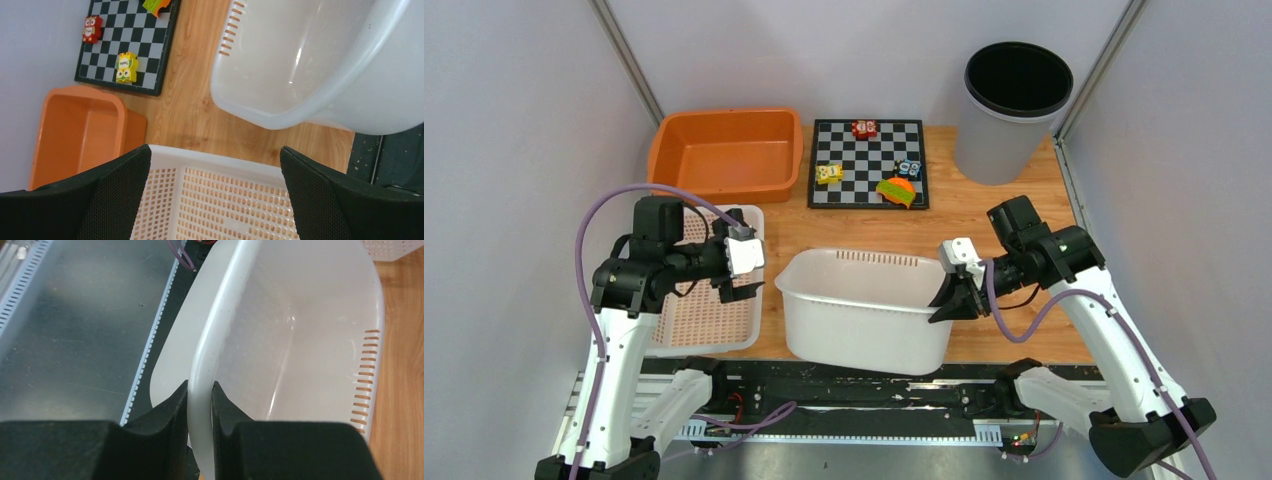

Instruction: Turn the large container upside down

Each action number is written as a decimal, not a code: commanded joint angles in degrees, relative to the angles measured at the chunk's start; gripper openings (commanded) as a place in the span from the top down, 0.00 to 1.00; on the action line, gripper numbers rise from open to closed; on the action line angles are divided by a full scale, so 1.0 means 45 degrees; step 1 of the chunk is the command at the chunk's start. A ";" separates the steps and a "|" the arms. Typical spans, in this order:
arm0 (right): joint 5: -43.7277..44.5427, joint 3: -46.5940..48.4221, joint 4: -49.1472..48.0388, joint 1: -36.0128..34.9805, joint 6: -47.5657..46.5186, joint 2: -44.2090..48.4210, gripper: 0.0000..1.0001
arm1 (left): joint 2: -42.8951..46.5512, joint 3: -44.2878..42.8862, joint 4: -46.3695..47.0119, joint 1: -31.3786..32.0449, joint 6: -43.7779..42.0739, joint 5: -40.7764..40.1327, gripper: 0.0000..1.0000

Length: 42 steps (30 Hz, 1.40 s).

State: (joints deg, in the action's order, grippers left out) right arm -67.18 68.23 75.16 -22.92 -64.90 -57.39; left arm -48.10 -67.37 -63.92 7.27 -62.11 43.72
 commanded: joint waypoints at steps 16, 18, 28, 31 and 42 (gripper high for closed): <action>-0.2399 0.0284 0.1915 0.1441 -0.1595 -0.1658 0.98 | -0.0707 0.1320 0.0851 0.2192 -0.1553 -0.0705 0.07; -0.2344 0.0177 0.1944 0.1449 -0.1710 -0.1769 0.98 | -0.0750 0.1443 0.0809 0.2415 -0.1634 -0.0966 0.09; -0.2289 -0.0189 0.2126 0.1457 -0.2256 -0.1968 0.98 | -0.0555 0.0808 0.2962 0.2565 0.0783 -0.3839 0.11; -0.2291 -0.0245 0.2178 0.1460 -0.2332 -0.2054 0.98 | -0.0646 0.0181 0.2383 0.2565 0.0667 -0.3689 0.01; -0.2337 -0.0152 0.2727 0.1460 -0.2925 -0.2574 0.98 | -0.0871 -0.1264 -0.1270 0.2574 -0.1840 -0.3131 0.00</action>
State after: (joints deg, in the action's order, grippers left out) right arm -79.37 68.58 84.86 -17.26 -75.70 -67.48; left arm -51.29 -72.69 -61.91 18.26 -65.95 28.16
